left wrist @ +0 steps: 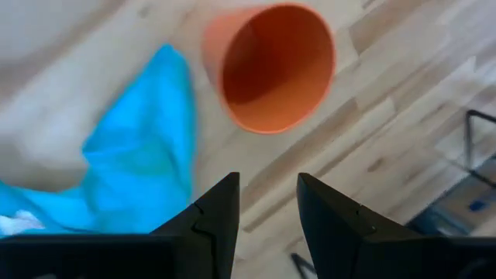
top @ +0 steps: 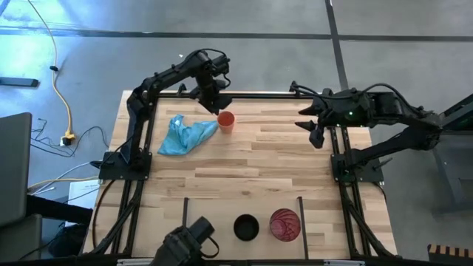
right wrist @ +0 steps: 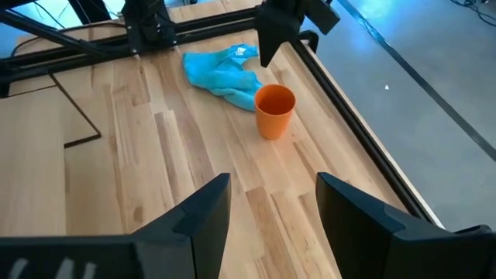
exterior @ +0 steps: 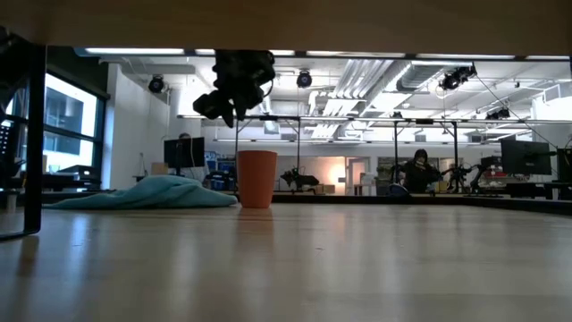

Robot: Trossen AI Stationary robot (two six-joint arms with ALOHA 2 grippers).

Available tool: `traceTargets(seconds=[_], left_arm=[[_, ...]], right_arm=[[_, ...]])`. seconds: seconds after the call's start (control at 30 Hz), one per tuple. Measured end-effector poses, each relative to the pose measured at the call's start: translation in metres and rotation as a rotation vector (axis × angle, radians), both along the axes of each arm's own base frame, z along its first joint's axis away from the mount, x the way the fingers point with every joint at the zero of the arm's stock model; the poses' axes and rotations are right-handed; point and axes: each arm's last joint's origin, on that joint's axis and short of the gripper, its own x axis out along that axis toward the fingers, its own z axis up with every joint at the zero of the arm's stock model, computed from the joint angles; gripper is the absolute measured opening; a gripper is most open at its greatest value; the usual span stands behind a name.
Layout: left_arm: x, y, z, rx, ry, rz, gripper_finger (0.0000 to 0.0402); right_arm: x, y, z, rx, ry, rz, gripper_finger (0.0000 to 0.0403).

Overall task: Stack small to large cups/mugs on shelf
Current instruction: Put the orange cup on the shelf

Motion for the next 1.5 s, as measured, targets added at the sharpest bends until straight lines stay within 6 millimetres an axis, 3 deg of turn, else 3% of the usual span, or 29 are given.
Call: traceTargets(seconds=[0.3,0.57,0.7,0.9,1.0,1.27,1.5], left_arm=[[0.006,-0.005,0.002,-0.116,-0.02,0.143,0.0118],[0.007,-0.008,0.007,-0.115,-0.066,0.087,0.0118],[0.008,-0.006,0.026,-0.036,-0.127,0.048,0.0118],[0.012,-0.01,0.076,0.074,-0.294,0.026,0.0118],[0.018,-0.028,0.094,0.074,-0.375,-0.013,0.0118],[0.044,-0.086,0.105,0.144,-0.373,-0.238,0.0118],[0.073,-0.137,0.098,0.236,-0.324,-0.459,0.0118]], right_arm=[[0.0,0.001,0.0,-0.005,0.011,0.034,0.0184],[-0.001,0.001,-0.002,-0.009,0.032,0.069,0.0184],[-0.003,0.001,-0.004,-0.004,0.059,0.067,0.0184],[-0.003,0.002,-0.004,0.005,0.064,0.074,0.0184],[-0.003,0.002,-0.004,0.002,0.065,0.077,0.0184],[-0.003,0.002,-0.004,-0.025,0.075,0.103,0.0184],[-0.003,0.002,-0.004,-0.023,0.076,0.12,0.0184]])
